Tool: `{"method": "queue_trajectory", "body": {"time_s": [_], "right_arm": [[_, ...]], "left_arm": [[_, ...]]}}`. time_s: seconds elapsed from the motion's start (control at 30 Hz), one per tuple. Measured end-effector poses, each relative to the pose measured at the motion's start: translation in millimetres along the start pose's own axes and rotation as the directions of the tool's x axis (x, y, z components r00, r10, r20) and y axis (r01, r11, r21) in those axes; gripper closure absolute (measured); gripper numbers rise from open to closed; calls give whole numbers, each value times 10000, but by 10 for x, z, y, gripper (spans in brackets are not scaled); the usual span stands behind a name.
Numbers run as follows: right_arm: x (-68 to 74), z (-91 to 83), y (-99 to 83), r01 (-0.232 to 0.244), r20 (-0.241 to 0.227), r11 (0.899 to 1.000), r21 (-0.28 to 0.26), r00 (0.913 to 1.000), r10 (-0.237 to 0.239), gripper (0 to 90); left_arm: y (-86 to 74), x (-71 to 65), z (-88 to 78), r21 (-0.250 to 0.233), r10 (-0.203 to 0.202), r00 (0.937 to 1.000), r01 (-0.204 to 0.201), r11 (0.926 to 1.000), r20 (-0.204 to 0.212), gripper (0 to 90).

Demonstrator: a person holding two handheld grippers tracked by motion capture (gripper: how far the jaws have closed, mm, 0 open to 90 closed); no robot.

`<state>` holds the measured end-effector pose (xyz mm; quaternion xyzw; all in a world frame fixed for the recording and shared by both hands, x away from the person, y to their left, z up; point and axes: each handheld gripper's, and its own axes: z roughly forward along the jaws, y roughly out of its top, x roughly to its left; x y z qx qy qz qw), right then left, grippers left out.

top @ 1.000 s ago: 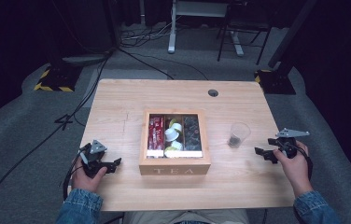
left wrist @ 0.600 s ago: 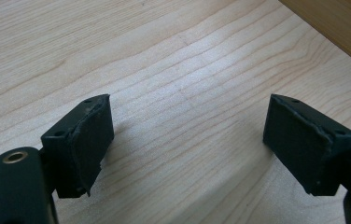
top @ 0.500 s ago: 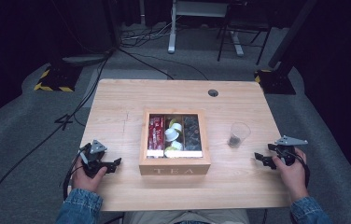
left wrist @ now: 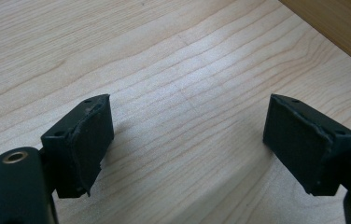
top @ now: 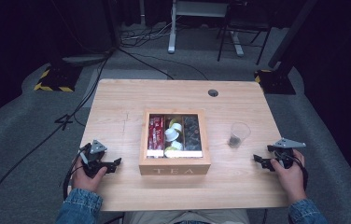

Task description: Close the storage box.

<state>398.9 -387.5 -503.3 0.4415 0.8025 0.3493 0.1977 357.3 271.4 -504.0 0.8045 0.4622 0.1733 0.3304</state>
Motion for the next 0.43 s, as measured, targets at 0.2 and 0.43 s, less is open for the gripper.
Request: {"method": "queue_trajectory", "body": {"time_s": [0.2,0.43], "right_arm": [[1,4,1,-101,74,9999,23,9999,101,134],[1,4,0,-102,77,9999,17,9999,102,134]], "left_arm": [[1,2,-1,-1,37,10000,-37,10000,-33,165],[8,1,12,-38,4,10000,-4,10000,1,161]]}}
